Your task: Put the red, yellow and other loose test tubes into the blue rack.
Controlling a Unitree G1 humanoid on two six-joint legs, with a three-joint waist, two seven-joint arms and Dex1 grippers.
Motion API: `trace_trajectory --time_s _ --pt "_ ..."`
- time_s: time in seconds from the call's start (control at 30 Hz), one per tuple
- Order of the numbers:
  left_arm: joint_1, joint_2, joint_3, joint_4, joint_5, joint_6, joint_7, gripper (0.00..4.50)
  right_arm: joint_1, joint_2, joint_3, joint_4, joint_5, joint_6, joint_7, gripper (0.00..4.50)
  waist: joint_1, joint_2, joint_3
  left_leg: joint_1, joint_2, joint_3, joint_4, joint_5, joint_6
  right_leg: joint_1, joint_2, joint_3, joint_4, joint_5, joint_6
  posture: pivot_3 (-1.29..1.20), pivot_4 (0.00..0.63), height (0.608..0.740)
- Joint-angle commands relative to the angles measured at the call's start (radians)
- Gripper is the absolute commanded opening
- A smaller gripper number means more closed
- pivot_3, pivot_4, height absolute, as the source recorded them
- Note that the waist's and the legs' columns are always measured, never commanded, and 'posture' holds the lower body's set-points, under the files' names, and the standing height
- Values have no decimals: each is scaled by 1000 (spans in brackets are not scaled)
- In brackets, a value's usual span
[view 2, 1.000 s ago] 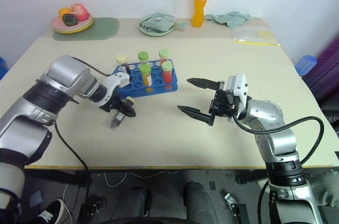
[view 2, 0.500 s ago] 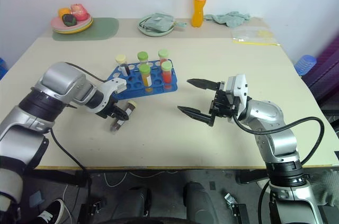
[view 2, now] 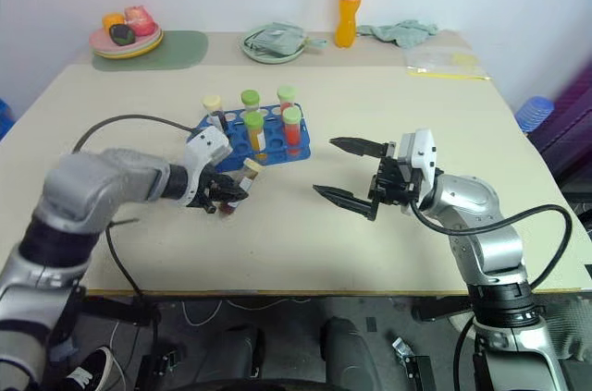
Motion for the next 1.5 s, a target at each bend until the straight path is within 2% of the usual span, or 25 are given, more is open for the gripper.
trace_trajectory --time_s 0.03,0.2,0.27,0.33,0.47,0.67,0.73,0.87,1.23,1.5 --pt "98 -22 134 -78 76 -190 93 1685 0 -15 -41 -40 24 -1 -3 4500 4 0 0 0 0 0 0 0 0 0 0 0 0 0 0 0 150 740" --pt "226 -125 216 -76 143 -554 145 1685 -10 -20 -42 -18 20 -5 9 4500 11 0 0 0 0 0 0 0 0 1 -1 0 -1 0 0 0 150 740" --pt "249 -138 228 -48 180 -684 138 1685 -28 -17 -41 -11 25 1 9 4500 10 0 0 0 0 0 1 0 0 2 -1 -1 -2 0 0 0 150 740" --pt "264 -160 266 0 214 -886 140 1685 -44 -15 -38 1 24 1 11 4500 8 0 0 0 -1 1 1 0 0 2 -1 0 -2 0 0 0 150 740" --pt "253 -228 292 200 249 -1116 161 1685 -62 -7 -27 25 9 -11 16 4500 6 1 -1 1 0 1 0 0 0 2 0 -1 -1 0 0 0 150 740" --pt "169 -306 287 451 292 -1330 200 1685 -74 -9 -31 19 19 8 11 4500 11 1 -1 0 -1 1 1 0 0 2 -1 -1 -2 0 0 0 150 740" --pt "144 -356 269 548 252 -1340 160 1685 -75 -13 -31 20 15 6 13 4500 10 1 -1 0 -1 1 1 0 0 2 -1 -1 -2 0 0 0 150 740" --pt "99 -407 239 677 274 -1492 111 1685 -73 -21 -37 8 18 15 9 4500 7 1 -1 0 -1 1 1 0 0 2 -1 -1 -1 0 0 0 150 740" --pt "164 -435 218 658 315 -1561 145 1685 -59 -29 -46 6 13 11 0 4500 6 1 -1 1 0 1 1 0 0 2 0 -1 -1 0 0 0 150 740" --pt "135 -420 226 716 354 -1593 186 1685 -60 -28 -46 2 13 13 -2 4500 7 1 -1 1 0 1 1 0 0 2 0 -1 -1 0 0 0 150 740"
